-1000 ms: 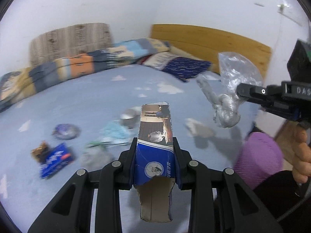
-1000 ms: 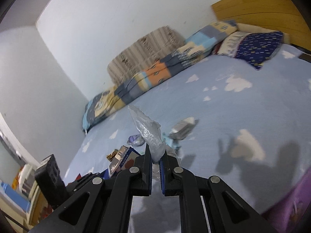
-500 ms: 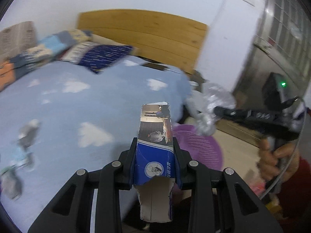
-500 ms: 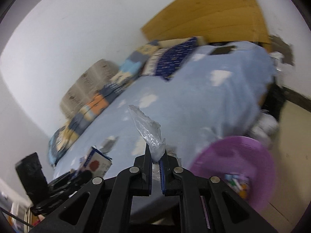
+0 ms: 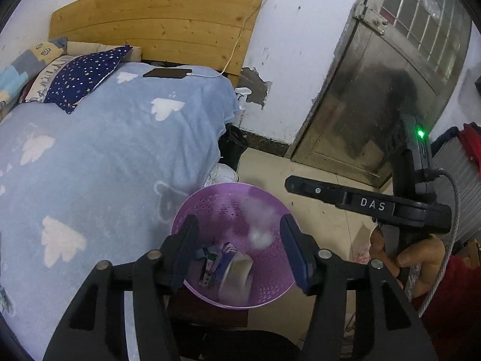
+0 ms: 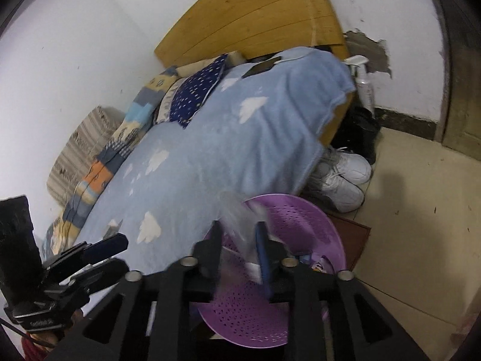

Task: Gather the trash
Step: 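Carry the bag and carton to the purple basket and open both tools, then return to the bed and grasp the gold wrapper with the left tool, then grasp the grey sock with the right tool while the left tool holds the wrapper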

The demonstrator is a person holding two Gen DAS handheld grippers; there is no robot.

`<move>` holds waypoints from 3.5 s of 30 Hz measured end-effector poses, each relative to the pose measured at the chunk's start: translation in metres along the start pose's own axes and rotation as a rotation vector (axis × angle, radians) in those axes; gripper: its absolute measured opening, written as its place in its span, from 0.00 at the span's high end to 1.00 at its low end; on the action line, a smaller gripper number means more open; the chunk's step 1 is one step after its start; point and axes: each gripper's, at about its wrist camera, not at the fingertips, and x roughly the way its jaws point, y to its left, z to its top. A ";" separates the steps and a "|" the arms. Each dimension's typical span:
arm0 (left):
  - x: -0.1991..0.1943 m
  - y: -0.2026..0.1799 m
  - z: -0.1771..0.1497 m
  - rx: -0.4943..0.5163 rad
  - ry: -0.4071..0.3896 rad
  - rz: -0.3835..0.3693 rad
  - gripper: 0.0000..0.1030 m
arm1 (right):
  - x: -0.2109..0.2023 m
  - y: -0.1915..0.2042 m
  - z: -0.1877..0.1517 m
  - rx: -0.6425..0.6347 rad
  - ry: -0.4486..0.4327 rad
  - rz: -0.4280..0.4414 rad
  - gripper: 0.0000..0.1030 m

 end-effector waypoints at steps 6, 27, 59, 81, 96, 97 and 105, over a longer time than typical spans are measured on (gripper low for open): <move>-0.037 0.028 -0.019 -0.068 -0.049 0.067 0.47 | -0.007 0.009 0.003 -0.032 -0.023 0.032 0.74; -0.281 0.207 -0.195 -0.455 -0.226 0.781 0.33 | 0.073 0.287 -0.058 -0.484 0.207 0.393 0.62; -0.325 0.370 -0.271 -0.777 -0.194 1.027 0.78 | 0.223 0.427 -0.195 -0.711 0.555 0.442 0.58; -0.336 0.268 -0.223 -0.659 -0.364 0.929 0.78 | 0.212 0.434 -0.176 -0.687 0.418 0.459 0.98; -0.311 0.241 -0.231 -0.635 -0.321 0.882 0.78 | 0.227 0.400 -0.168 -0.732 0.554 0.326 0.51; -0.309 0.241 -0.230 -0.625 -0.319 0.880 0.78 | 0.226 0.397 -0.167 -0.749 0.532 0.312 0.49; -0.303 0.237 -0.222 -0.587 -0.311 0.865 0.77 | 0.247 0.366 -0.171 -0.707 0.661 0.298 0.49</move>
